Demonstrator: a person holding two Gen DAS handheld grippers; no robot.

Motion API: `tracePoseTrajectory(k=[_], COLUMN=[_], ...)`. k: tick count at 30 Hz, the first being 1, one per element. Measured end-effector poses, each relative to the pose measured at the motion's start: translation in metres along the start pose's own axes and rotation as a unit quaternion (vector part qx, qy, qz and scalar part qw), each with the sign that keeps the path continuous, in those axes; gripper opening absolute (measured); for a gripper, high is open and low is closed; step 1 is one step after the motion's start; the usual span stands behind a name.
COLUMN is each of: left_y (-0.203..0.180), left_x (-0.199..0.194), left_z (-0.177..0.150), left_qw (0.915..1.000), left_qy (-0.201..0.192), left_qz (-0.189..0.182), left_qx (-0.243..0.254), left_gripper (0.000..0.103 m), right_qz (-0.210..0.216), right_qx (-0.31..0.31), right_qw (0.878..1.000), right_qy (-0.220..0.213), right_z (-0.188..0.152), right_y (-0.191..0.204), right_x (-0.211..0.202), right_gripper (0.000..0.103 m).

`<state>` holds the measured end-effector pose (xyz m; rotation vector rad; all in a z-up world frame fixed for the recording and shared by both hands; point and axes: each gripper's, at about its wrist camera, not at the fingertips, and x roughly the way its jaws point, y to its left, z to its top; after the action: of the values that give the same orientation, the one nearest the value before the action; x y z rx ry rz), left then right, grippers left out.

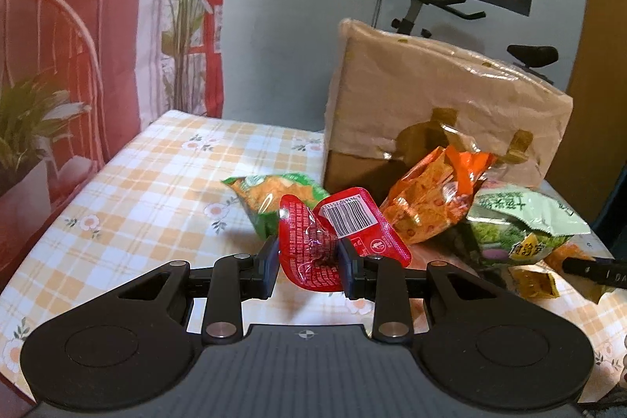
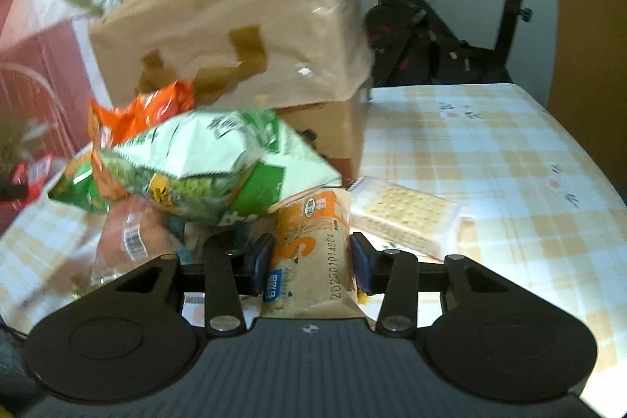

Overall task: Organize snacks
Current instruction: 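Grasp the orange-labelled bread packet with the right gripper and lift it, then carry both packets over the box and open both grippers to drop them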

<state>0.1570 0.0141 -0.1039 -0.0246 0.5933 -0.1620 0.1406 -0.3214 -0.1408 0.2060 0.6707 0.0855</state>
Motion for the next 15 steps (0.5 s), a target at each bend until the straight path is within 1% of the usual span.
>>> tracePoseTrajectory(k=[3,8,15], left_y=[-0.002,-0.009,-0.022], left_x=[-0.002,-0.007,-0.015], left_z=[0.007,0.022,0.05], left_qw=[0.9998,0.9982,0.9926], left_qy=[-0.018,-0.052,-0.109], left_qz=[-0.007,-0.022,-0.04], left_qx=[0.005,0.02,0.037], left_gripper=[0.033,0.033,0.033], right_qz=[-0.009,-0.022,-0.023], right_qx=[0.015,0.011,-0.015], right_qw=[1.0,0.998,0.99], right_qy=[-0.017,-0.058,-0.139], right_z=[0.006,0.021,0.057], right_y=[-0.004,-0.008,0.0], right_x=[-0.013,-0.029,-0.053], right_gripper=[0.045,0.045,0.045])
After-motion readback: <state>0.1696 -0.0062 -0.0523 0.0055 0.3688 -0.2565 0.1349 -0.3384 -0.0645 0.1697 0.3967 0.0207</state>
